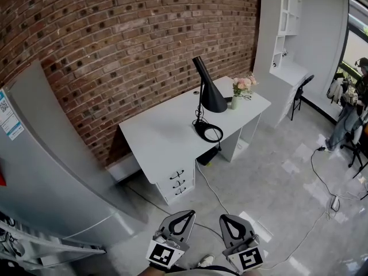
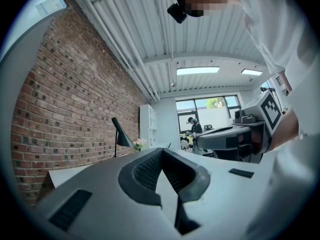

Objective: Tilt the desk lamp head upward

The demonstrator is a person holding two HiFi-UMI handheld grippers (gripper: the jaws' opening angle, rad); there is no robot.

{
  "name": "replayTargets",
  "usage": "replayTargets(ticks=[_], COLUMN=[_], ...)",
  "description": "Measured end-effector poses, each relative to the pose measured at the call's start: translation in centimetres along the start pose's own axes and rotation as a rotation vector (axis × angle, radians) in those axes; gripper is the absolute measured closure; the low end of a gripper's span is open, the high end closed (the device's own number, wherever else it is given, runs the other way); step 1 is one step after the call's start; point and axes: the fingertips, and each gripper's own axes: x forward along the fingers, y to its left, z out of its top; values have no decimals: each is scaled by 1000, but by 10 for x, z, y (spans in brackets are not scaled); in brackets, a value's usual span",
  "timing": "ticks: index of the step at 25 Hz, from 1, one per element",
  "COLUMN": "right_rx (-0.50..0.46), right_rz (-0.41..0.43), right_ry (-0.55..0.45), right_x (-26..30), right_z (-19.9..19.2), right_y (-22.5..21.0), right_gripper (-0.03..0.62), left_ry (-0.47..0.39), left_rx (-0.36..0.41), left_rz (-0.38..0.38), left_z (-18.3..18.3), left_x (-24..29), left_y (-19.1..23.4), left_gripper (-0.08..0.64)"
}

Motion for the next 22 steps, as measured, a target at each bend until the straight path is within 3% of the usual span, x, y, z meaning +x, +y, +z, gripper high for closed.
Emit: replayTargets(ticks=[7, 22], right_rx=[5, -3], right_rz=[15, 49], right_ry=[0, 11], right_x=[-22, -16], right_z=[-11, -17], right_y=[-22, -46], right_gripper=[580, 580], left_ry=[11, 19], left_rx=[11, -7], left_rz=[101, 80], left_z=[-4, -12], left_x=[10, 50], left_y=[4, -4], left_gripper=[552, 552])
